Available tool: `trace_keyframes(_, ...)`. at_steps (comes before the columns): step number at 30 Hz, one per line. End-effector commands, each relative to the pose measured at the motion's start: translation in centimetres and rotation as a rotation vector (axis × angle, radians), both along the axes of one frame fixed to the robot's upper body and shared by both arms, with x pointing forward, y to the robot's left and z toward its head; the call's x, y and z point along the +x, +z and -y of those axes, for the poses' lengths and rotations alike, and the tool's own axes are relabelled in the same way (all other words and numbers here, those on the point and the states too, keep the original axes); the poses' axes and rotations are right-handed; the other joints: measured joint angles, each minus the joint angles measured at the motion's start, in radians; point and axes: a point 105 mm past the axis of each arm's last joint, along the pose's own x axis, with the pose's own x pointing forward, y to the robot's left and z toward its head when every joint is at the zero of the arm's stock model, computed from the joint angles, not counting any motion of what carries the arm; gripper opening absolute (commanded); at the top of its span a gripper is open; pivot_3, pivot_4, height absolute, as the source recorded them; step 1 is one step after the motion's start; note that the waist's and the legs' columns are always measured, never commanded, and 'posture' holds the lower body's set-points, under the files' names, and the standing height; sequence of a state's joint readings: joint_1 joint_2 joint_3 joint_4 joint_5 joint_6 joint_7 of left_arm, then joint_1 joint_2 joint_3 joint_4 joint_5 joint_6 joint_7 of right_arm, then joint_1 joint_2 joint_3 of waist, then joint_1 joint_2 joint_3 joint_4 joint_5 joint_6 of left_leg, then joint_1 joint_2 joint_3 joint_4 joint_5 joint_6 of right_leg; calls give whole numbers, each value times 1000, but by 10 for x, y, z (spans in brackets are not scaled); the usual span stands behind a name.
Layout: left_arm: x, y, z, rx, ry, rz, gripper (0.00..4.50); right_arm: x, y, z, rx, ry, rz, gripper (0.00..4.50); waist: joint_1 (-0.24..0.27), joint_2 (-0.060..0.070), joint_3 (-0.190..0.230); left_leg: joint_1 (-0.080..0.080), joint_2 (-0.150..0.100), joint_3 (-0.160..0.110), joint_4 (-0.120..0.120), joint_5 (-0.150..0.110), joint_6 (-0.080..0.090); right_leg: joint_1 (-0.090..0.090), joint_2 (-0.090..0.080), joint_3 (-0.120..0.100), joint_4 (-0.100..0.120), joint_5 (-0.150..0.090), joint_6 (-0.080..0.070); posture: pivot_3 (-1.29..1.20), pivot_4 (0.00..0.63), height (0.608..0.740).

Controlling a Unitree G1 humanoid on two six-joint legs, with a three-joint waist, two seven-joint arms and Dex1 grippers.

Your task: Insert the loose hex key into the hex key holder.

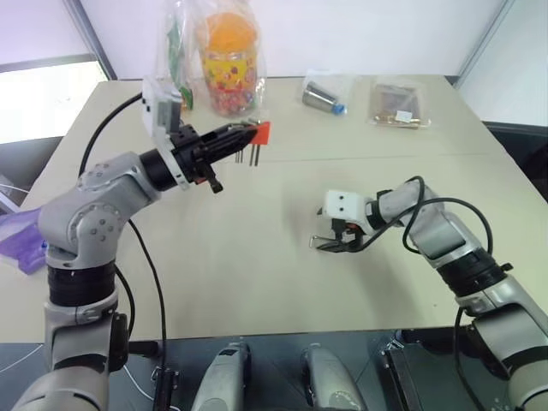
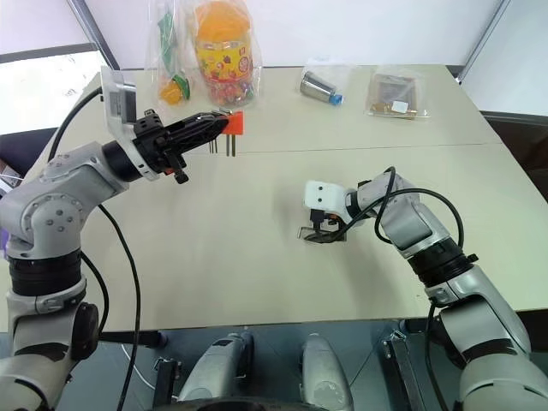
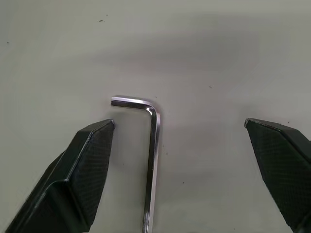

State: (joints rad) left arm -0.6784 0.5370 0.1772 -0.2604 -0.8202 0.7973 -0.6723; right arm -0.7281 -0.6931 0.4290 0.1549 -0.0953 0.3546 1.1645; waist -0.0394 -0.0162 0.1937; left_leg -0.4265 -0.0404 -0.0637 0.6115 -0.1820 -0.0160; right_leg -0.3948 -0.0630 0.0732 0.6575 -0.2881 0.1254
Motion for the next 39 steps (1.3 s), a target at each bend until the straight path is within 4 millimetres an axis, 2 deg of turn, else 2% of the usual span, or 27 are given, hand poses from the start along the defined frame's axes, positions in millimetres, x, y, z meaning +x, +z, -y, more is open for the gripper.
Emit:
trace_keyframes(1, -8, 14, 0, -17, -5, 71, 0, 5, -2, 5, -39, -24, 15, 2182, 0, 0, 0, 0, 0, 0, 0, 0, 0, 0, 0, 0, 0, 0, 0, 0, 150, 740)
trace_keyframes(4, -8, 14, 0, -17, -3, 70, 0, 4, -3, 5, -39, -24, 10, 724, 1, 0, 0, 0, 0, 0, 1, 0, 0, 1, 0, 0, 0, 0, 0, 0, 150, 740)
trace_keyframes(5, -8, 13, -1, -17, -1, 70, 0, 4, -3, 5, -36, -28, 7, 109, 2, 0, 0, 0, 0, 0, 1, 0, 0, 1, 0, 0, 0, 0, 0, 0, 150, 740)
trace_keyframes(6, -8, 13, -1, -18, 0, 71, 0, 4, -4, 4, -33, -30, 4, 42, 2, 0, 0, 0, 0, 0, 1, 0, 0, 1, 0, 0, 0, 0, 0, 0, 150, 740)
trace_keyframes(9, -7, 14, -1, -18, 4, 73, 0, 5, -1, 3, -9, -61, 16, 42, 2, 0, 0, 0, 0, 0, 1, 0, 0, 1, 0, -1, 0, 0, 0, 0, 150, 740)
trace_keyframes(11, -6, 14, -2, -22, 8, 75, 0, 11, 9, -1, 56, -93, 68, 42, 2, 0, 0, 0, 0, 0, 1, 0, 0, 1, 0, -1, 0, 0, 0, 0, 150, 740)
trace_keyframes(15, -3, 15, -3, -29, 20, 83, 0, 33, 47, -10, 268, -183, 282, 42, -1, 0, 0, 0, 0, 0, 0, 0, 0, 0, 0, 0, 0, 0, 0, 0, 150, 740)
trace_keyframes(18, -1, 17, -2, -42, 31, 87, 0, 47, 100, -14, 529, -260, 509, 42, -1, 0, 0, -1, 0, 0, -1, 0, 0, -1, 0, 0, 0, 0, 0, 0, 150, 740)
trace_keyframes(20, 2, 19, 0, -58, 35, 92, 0, 49, 155, -10, 778, -350, 648, 42, 0, 0, 0, -1, 0, 0, -1, 0, 0, -1, 0, 0, 0, 0, 0, 0, 150, 740)
trace_keyframes(21, 3, 19, 2, -62, 35, 94, 0, 47, 173, -7, 877, -383, 675, 42, 0, 0, 0, -1, 0, 0, -1, 0, 0, -2, 0, 0, 0, 0, 0, 0, 150, 740)
trace_keyframes(23, 4, 20, 4, -71, 34, 98, 0, 41, 197, -7, 1023, -412, 672, 42, 0, 0, 0, -1, 0, 0, -1, 0, 0, -2, 0, 0, 0, 0, 0, 0, 150, 740)
trace_keyframes(26, 6, 22, 9, -87, 24, 103, 0, 27, 224, -17, 1217, -394, 567, 42, 5, 0, 0, -1, 0, -1, -2, 0, 0, -2, 0, -1, 0, 0, 0, 0, 150, 740)
trace_keyframes(31, 9, 28, 17, -107, 5, 116, 0, 7, 249, -35, 1367, -327, 383, 42, 2, 0, 0, -1, 0, -1, -3, 0, 0, -2, 0, 0, 0, 0, 0, 0, 150, 740)
trace_keyframes(39, 11, 28, 24, -101, -12, 129, 0, -17, 250, -53, 1318, -217, 249, 42, -2, 1, 0, -1, 0, 0, -5, 0, 0, -3, 0, 0, -1, 0, -1, 0, 150, 740)
